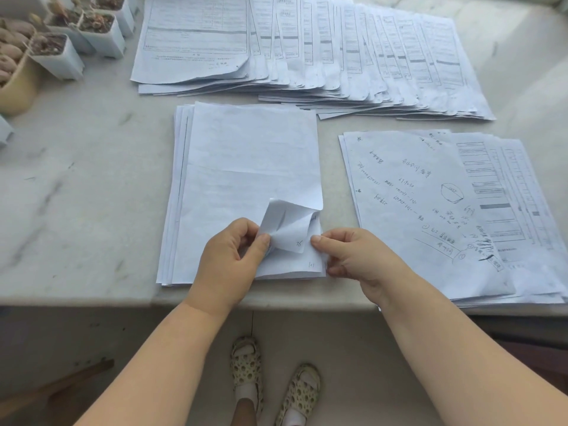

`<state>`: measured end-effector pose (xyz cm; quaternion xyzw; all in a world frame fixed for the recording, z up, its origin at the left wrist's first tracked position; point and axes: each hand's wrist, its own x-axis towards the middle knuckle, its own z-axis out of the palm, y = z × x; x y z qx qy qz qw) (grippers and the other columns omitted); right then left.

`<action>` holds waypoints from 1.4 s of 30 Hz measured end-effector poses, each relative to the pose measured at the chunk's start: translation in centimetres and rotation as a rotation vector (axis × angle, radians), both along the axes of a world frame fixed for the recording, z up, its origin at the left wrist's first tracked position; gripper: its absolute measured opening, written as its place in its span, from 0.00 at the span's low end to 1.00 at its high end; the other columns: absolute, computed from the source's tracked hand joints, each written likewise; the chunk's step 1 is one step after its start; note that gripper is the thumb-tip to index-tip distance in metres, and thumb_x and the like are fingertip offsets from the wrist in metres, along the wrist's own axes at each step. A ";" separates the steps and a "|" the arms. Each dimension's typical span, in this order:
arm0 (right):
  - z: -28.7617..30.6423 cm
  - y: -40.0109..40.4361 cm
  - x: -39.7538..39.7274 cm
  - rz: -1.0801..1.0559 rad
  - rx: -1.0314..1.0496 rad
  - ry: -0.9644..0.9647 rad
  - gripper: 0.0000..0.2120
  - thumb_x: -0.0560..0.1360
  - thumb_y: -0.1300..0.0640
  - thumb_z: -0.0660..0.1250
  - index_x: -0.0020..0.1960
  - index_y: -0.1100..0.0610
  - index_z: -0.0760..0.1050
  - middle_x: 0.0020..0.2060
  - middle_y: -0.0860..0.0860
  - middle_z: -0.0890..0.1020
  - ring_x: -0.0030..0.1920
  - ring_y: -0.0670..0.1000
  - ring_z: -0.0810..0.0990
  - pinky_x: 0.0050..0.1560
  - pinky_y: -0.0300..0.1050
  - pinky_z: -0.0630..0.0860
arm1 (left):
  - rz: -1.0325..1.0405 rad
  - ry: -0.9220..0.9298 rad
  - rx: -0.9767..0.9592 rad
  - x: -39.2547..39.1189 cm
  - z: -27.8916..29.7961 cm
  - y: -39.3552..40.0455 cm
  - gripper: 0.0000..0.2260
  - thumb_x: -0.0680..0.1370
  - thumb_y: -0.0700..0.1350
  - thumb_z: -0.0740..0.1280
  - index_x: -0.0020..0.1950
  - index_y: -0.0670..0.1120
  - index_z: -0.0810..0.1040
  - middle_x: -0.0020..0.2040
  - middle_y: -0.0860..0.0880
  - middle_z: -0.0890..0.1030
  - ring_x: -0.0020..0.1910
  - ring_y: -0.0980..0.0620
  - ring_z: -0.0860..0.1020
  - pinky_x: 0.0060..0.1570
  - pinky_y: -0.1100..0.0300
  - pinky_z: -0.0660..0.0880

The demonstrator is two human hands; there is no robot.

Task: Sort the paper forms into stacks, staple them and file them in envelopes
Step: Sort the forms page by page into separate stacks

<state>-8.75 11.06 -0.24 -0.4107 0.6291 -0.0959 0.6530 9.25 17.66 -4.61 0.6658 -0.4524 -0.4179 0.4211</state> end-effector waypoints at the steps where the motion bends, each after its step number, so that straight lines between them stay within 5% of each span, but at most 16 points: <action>1: 0.3 0.0 0.2 0.011 -0.055 0.045 0.07 0.76 0.56 0.69 0.40 0.55 0.78 0.34 0.48 0.80 0.32 0.44 0.75 0.35 0.35 0.71 | 0.008 0.012 0.005 0.0 0.0 0.0 0.08 0.74 0.51 0.65 0.40 0.47 0.75 0.32 0.56 0.77 0.33 0.60 0.74 0.35 0.68 0.70; 7: 0.8 -0.6 0.4 0.295 -0.429 0.517 0.08 0.71 0.57 0.68 0.34 0.52 0.75 0.31 0.45 0.77 0.32 0.47 0.74 0.35 0.42 0.69 | 0.145 0.271 0.092 0.7 0.1 -0.1 0.10 0.73 0.52 0.65 0.41 0.45 0.75 0.36 0.46 0.73 0.37 0.52 0.69 0.39 0.58 0.67; 9: 1.1 -1.1 0.2 0.146 -0.466 0.395 0.06 0.73 0.58 0.67 0.38 0.53 0.77 0.34 0.46 0.79 0.32 0.45 0.75 0.35 0.39 0.71 | 0.128 0.301 0.107 0.8 0.3 -0.1 0.10 0.73 0.52 0.65 0.41 0.45 0.75 0.36 0.46 0.73 0.37 0.51 0.69 0.40 0.58 0.66; 13: 1.5 -2.1 1.0 -0.128 0.021 -0.093 0.14 0.81 0.50 0.62 0.50 0.59 0.79 0.40 0.56 0.85 0.37 0.50 0.84 0.40 0.42 0.79 | 0.105 0.272 0.092 0.7 0.2 0.1 0.15 0.74 0.52 0.65 0.43 0.40 0.75 0.34 0.47 0.72 0.35 0.53 0.68 0.37 0.61 0.66; 17: 0.2 -2.4 1.9 -0.122 0.223 -0.088 0.28 0.75 0.34 0.61 0.57 0.57 0.79 0.46 0.56 0.86 0.43 0.56 0.85 0.43 0.48 0.80 | -0.053 0.277 0.102 0.7 0.7 0.2 0.21 0.77 0.56 0.59 0.45 0.40 0.82 0.44 0.55 0.83 0.47 0.60 0.79 0.49 0.72 0.69; 21: -0.3 -0.9 2.8 0.039 0.059 0.132 0.09 0.77 0.61 0.62 0.52 0.55 0.80 0.48 0.55 0.85 0.44 0.54 0.83 0.39 0.42 0.76 | -0.171 0.191 0.145 0.8 2.1 0.8 0.22 0.72 0.65 0.58 0.45 0.52 0.85 0.54 0.62 0.82 0.59 0.67 0.75 0.55 0.76 0.67; 25: 1.1 -0.9 2.9 0.165 -0.217 0.291 0.08 0.75 0.61 0.57 0.44 0.60 0.75 0.40 0.54 0.80 0.38 0.51 0.73 0.37 0.44 0.67 | 0.000 -0.045 -0.150 2.3 6.2 -0.4 0.15 0.75 0.58 0.60 0.48 0.53 0.83 0.55 0.62 0.81 0.60 0.60 0.77 0.60 0.70 0.69; 29: 5.5 -3.4 0.6 -0.036 -0.279 0.072 0.10 0.71 0.56 0.60 0.43 0.64 0.72 0.36 0.52 0.75 0.38 0.50 0.72 0.40 0.45 0.67 | 0.078 -0.237 -0.432 3.5 11.3 -4.5 0.11 0.78 0.50 0.60 0.52 0.50 0.80 0.58 0.59 0.80 0.62 0.59 0.75 0.67 0.61 0.67; 35: 8.8 -13.5 -8.1 -0.591 -0.249 -0.296 0.11 0.80 0.65 0.61 0.58 0.59 0.78 0.50 0.55 0.85 0.48 0.53 0.83 0.47 0.48 0.79 | 0.043 -0.241 -0.501 0.0 14.1 -12.8 0.12 0.77 0.49 0.60 0.60 0.53 0.75 0.61 0.52 0.78 0.65 0.56 0.73 0.67 0.63 0.65; 39: 9.9 -22.2 -15.2 -0.990 -0.179 -0.454 0.09 0.81 0.65 0.58 0.50 0.57 0.76 0.31 0.48 0.85 0.29 0.45 0.83 0.25 0.37 0.77 | -0.064 -0.329 -0.373 -5.1 11.6 -17.8 0.13 0.75 0.52 0.61 0.59 0.57 0.74 0.61 0.63 0.76 0.64 0.66 0.71 0.63 0.75 0.62; 42: 9.7 -27.7 -19.8 -1.062 -0.158 -0.504 0.13 0.82 0.63 0.56 0.42 0.59 0.74 0.26 0.50 0.83 0.25 0.46 0.82 0.22 0.36 0.74 | -0.161 -0.360 -0.266 -9.6 9.0 -21.9 0.13 0.75 0.53 0.63 0.59 0.61 0.73 0.60 0.67 0.74 0.63 0.70 0.69 0.60 0.79 0.60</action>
